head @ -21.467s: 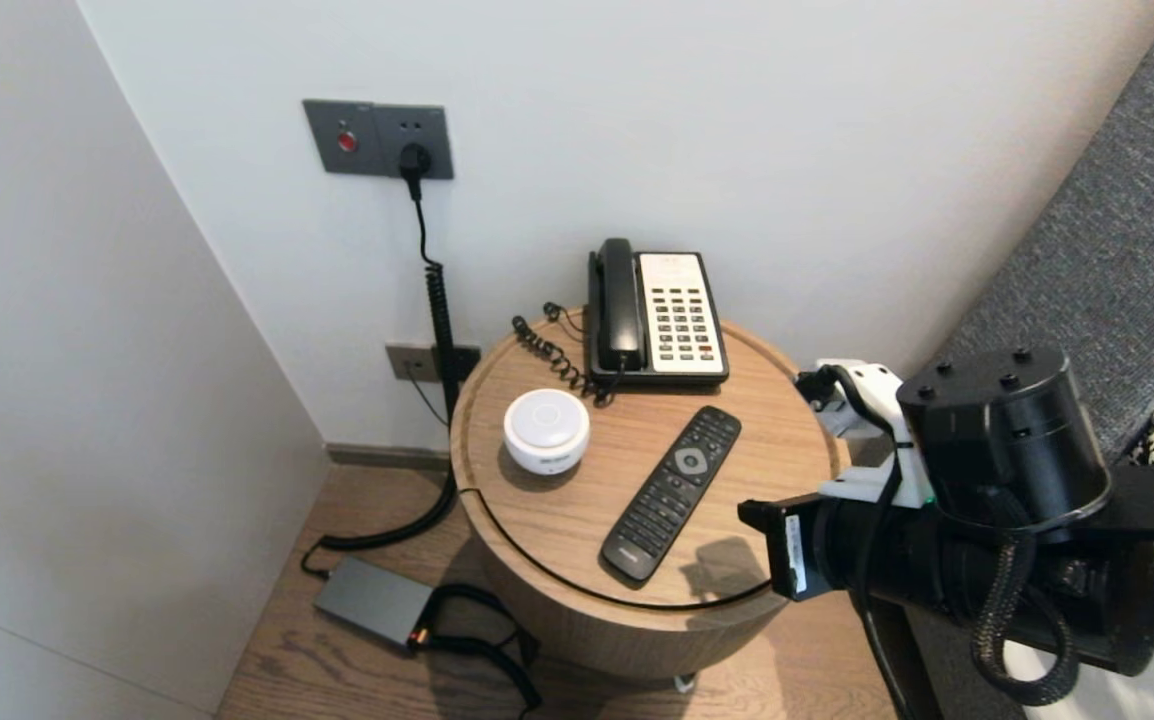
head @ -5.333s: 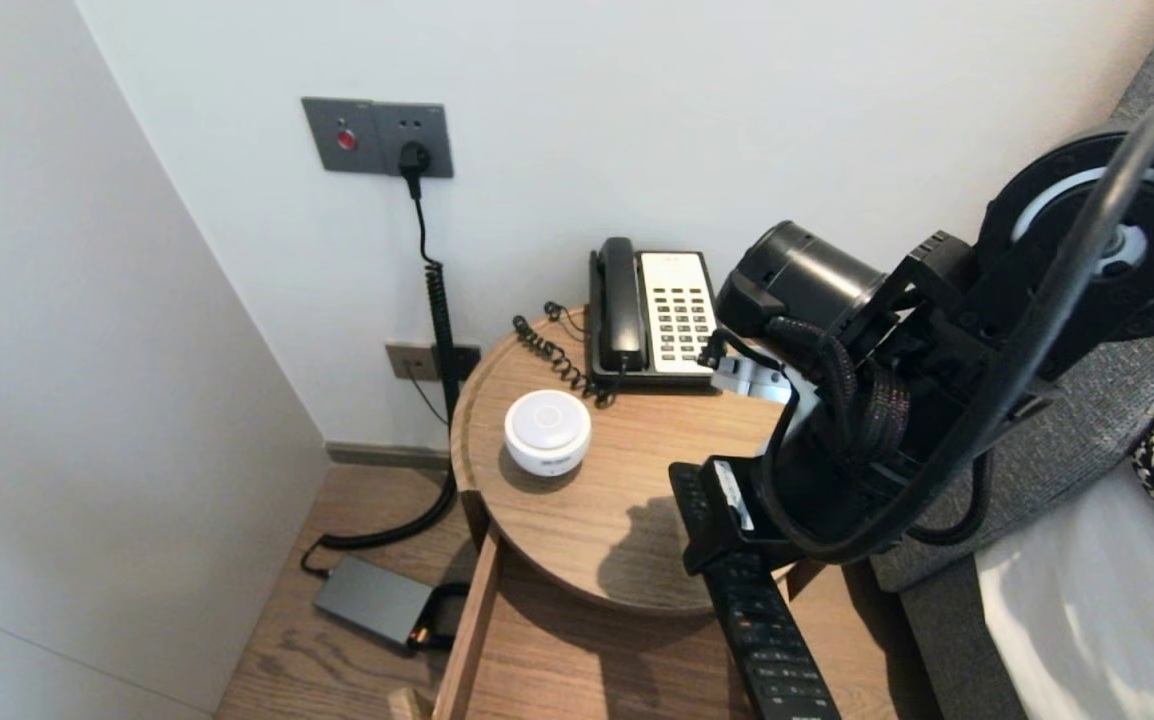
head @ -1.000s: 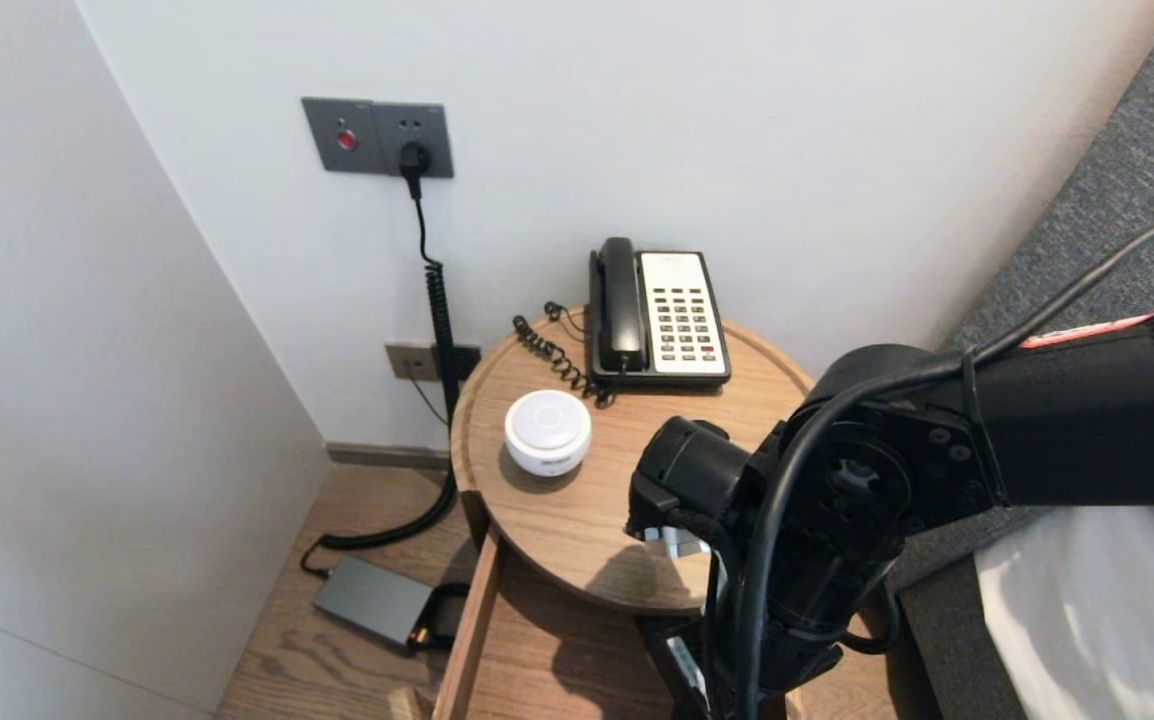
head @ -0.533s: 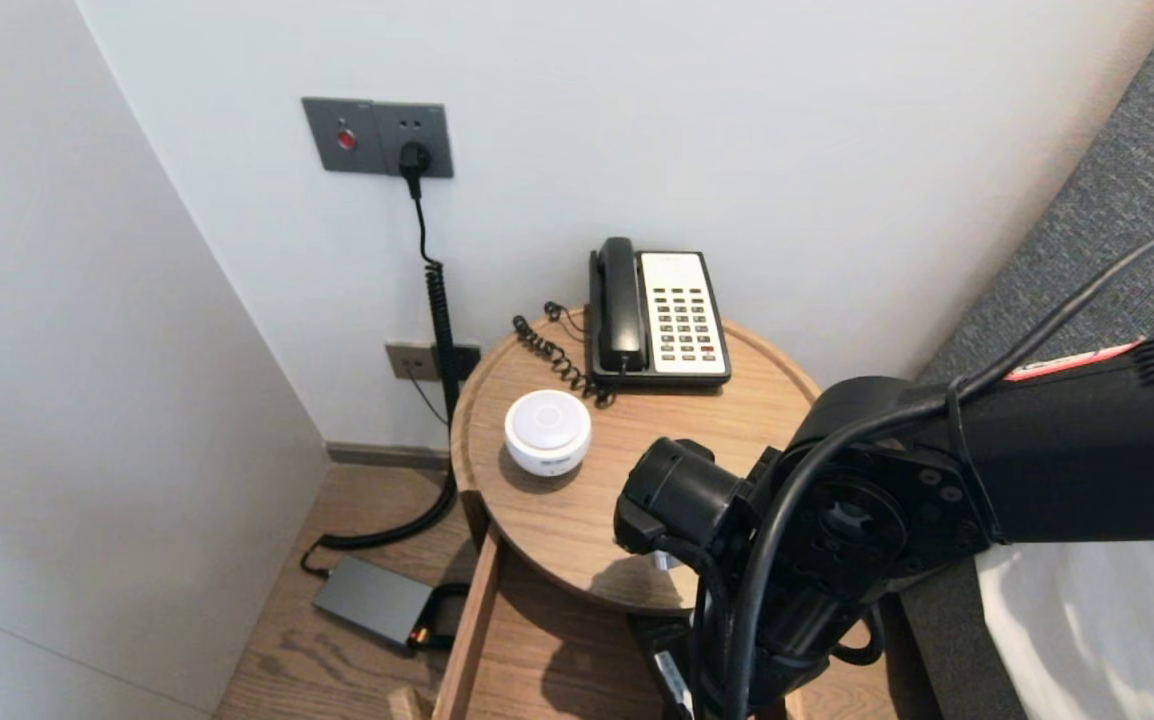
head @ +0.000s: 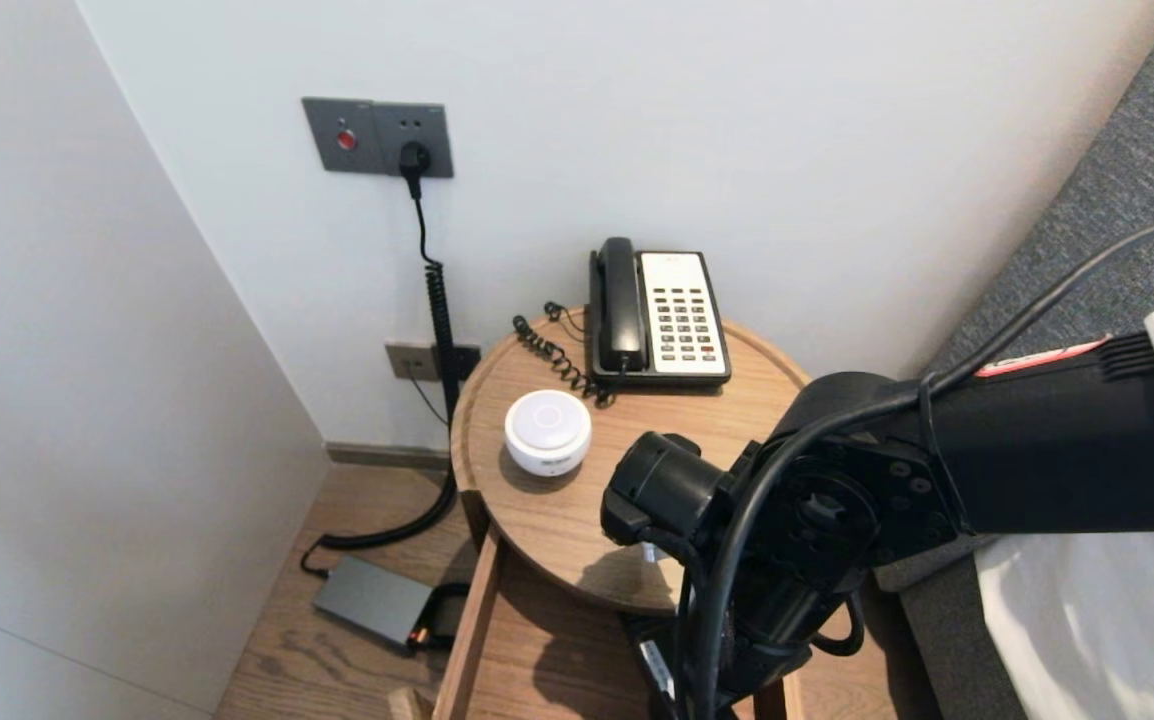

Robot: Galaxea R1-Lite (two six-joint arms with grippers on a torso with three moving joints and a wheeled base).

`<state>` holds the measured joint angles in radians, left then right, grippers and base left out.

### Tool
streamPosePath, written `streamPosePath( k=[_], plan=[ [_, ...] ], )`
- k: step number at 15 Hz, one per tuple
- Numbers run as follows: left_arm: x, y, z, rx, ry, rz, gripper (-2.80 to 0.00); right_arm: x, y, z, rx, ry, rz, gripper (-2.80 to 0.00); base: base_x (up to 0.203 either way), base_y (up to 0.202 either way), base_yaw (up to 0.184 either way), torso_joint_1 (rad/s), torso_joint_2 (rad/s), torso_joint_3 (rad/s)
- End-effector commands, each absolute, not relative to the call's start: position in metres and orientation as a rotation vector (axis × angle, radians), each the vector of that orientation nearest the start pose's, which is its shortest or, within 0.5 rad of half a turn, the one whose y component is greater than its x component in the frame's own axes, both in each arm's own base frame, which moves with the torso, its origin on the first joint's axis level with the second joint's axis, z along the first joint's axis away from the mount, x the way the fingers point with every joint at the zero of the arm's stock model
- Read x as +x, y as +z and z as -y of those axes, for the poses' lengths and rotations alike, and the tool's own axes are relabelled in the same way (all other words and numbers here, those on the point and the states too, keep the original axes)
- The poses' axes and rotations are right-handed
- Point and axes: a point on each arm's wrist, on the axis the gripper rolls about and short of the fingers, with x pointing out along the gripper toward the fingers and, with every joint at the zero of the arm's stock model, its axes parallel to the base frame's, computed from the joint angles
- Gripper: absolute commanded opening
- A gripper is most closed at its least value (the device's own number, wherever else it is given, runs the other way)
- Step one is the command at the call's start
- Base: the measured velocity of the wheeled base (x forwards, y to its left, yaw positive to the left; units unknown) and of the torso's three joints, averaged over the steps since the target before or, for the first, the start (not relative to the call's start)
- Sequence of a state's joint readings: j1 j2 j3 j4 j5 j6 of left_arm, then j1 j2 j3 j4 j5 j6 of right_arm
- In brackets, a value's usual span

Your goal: Put the remote controls on the table in the drawer one by one

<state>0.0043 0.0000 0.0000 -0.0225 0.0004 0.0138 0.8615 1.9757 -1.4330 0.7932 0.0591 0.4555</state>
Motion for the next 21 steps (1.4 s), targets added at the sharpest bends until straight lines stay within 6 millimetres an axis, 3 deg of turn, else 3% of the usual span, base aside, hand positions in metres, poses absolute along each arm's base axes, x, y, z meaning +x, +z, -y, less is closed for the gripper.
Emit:
streamPosePath(
  k=[1,7,21],
  plan=[
    [-0.022,0.074,0.000,0.014,0.005,0.009,-2.80,0.215,0.148,-0.254,-0.157,0.444,-1.404,-2.80,0.000,0.000,0.000,0.000,0.00,0.000],
    [-0.022,0.074,0.000,0.014,0.005,0.010,-2.80,0.217,0.155,-0.256,-0.100,0.429,-1.350,-2.80,0.000,0.000,0.000,0.000,0.00,0.000],
    [-0.022,0.074,0.000,0.014,0.005,0.009,-2.80,0.218,0.137,-0.260,-0.059,0.364,-1.270,-2.80,0.000,0.000,0.000,0.000,0.00,0.000]
  ],
)
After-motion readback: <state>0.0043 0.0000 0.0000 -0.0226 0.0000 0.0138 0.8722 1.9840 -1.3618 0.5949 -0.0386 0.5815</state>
